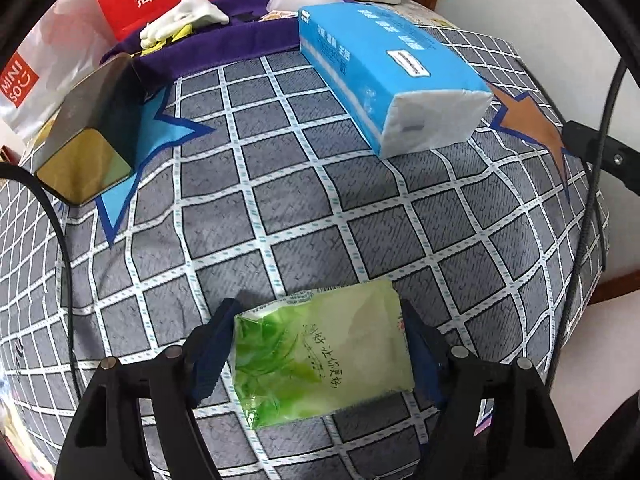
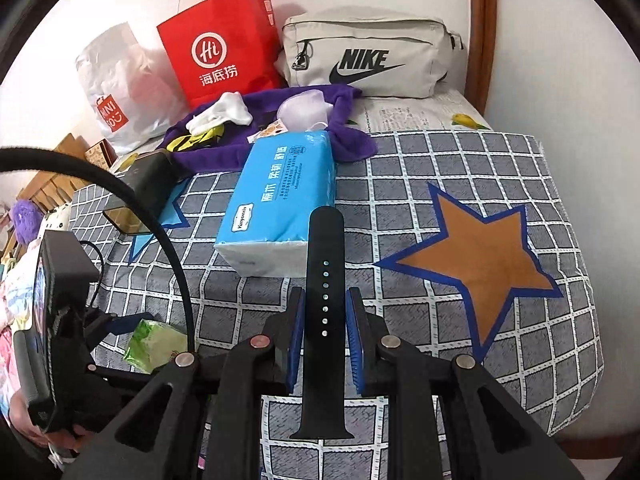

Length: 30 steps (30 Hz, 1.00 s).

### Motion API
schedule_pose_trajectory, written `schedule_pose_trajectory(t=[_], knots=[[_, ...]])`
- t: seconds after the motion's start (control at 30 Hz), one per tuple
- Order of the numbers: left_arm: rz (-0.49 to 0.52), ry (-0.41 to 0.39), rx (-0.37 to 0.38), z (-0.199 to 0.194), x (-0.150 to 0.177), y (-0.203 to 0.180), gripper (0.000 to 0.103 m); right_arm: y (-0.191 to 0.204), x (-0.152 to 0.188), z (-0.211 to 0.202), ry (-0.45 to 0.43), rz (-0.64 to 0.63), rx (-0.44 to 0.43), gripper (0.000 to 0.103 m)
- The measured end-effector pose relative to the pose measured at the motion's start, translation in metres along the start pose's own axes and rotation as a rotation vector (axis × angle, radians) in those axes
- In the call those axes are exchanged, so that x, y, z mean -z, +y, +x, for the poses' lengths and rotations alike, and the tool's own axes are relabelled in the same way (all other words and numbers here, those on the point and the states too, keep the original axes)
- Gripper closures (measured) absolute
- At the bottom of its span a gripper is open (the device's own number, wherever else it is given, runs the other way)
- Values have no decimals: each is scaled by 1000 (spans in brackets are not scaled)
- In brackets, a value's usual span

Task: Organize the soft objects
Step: 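Carry the green packet with the left tool while the right tool carries the strap to the towel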

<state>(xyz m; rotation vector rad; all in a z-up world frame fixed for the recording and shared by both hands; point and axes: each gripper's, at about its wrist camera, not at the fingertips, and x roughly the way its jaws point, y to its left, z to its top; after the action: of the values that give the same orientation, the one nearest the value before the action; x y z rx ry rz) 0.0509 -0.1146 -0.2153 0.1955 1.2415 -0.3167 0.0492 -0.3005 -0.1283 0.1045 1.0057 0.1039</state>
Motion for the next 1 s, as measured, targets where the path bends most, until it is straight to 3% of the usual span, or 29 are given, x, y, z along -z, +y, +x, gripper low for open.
schedule_pose_trajectory(t=[0.43,1.0], knots=[[-43,-102,29,-50,-31,48,27,25,-30,10,-6,-38,-82,83],[-86,-229,-15,-89,-78,111,27,54,-81,30,-5,-78,-123,83]])
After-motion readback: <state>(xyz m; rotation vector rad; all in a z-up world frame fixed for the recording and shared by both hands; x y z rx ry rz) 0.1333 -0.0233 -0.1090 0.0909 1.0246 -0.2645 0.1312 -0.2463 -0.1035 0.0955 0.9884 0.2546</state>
